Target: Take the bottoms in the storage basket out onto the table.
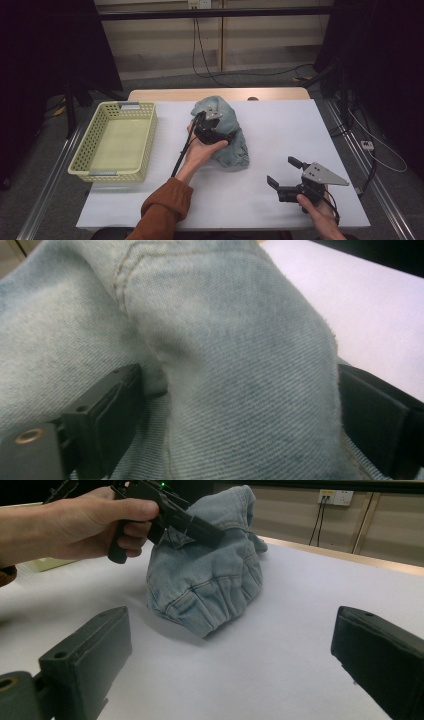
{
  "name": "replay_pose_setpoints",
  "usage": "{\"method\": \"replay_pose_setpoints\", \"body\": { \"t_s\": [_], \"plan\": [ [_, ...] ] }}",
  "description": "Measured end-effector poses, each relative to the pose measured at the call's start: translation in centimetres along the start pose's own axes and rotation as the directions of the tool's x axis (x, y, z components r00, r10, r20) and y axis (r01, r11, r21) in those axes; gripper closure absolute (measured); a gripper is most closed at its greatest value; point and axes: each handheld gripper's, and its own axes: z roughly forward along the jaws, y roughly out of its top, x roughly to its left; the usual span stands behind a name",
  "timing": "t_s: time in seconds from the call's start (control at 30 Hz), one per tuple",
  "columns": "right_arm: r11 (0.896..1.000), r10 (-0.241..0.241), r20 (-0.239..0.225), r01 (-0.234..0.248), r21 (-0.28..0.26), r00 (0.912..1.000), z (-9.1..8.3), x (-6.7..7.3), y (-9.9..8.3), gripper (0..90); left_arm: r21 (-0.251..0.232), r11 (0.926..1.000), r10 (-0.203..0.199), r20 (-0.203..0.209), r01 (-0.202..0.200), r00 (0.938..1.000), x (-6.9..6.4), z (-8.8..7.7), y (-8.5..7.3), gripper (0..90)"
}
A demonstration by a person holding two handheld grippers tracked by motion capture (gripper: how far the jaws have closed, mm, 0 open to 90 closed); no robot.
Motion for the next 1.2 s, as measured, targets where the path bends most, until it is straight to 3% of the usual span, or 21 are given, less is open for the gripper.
{"method": "replay_pose_setpoints", "body": {
  "t_s": [0.13, 0.43, 0.63, 0.73, 0.9, 1.03, 1.07, 1.2],
  "plan": [
    [1.000, 0.002, 0.003, -0.002, 0.002, 1.0000, 0.0, -0.1, -0.1, 3.1, -0.029, 0.9996, -0.001, 0.000, 0.001, 1.0000, 0.2, -0.4, 0.3, 5.8],
    [1.000, 0.003, 0.003, -0.003, 0.004, 1.0000, 0.1, -0.2, -0.1, 3.1, -0.047, 0.9989, 0.011, -0.011, -0.011, 0.9999, 0.0, -1.1, 0.8, 5.1],
    [1.000, 0.004, 0.004, -0.004, 0.003, 1.0000, 0.1, -0.2, 0.0, 3.1, -0.054, 0.9985, 0.012, 0.004, -0.012, 0.9999, 0.0, -1.8, 1.1, 5.3],
    [1.000, 0.000, 0.005, 0.000, 0.002, 1.0000, 0.1, -0.1, 0.0, 3.1, -0.058, 0.9979, 0.032, 0.027, -0.030, 0.9991, -0.4, -2.3, 1.2, 5.4],
    [1.000, 0.000, 0.002, 0.000, 0.004, 1.0000, 0.1, 0.2, 0.0, 3.1, -0.096, 0.9928, 0.073, -0.004, -0.073, 0.9973, -1.2, -3.2, 1.8, 5.4],
    [1.000, 0.003, 0.007, -0.003, 0.004, 1.0000, 0.1, 0.1, 0.0, 3.1, -0.135, 0.9863, 0.099, 0.027, -0.095, 0.9947, -1.4, -3.6, 1.9, 5.1],
    [1.000, 0.004, 0.007, -0.004, 0.004, 1.0000, 0.1, 0.1, 0.0, 3.1, -0.124, 0.9873, 0.101, 0.014, -0.099, 0.9947, -1.5, -3.6, 1.9, 4.6],
    [1.000, 0.012, 0.013, -0.012, 0.005, 0.9999, 0.1, 0.1, 0.0, 3.1, -0.096, 0.9940, 0.055, 0.023, -0.052, 0.9982, -1.2, -3.7, 1.8, 4.6]
  ]
}}
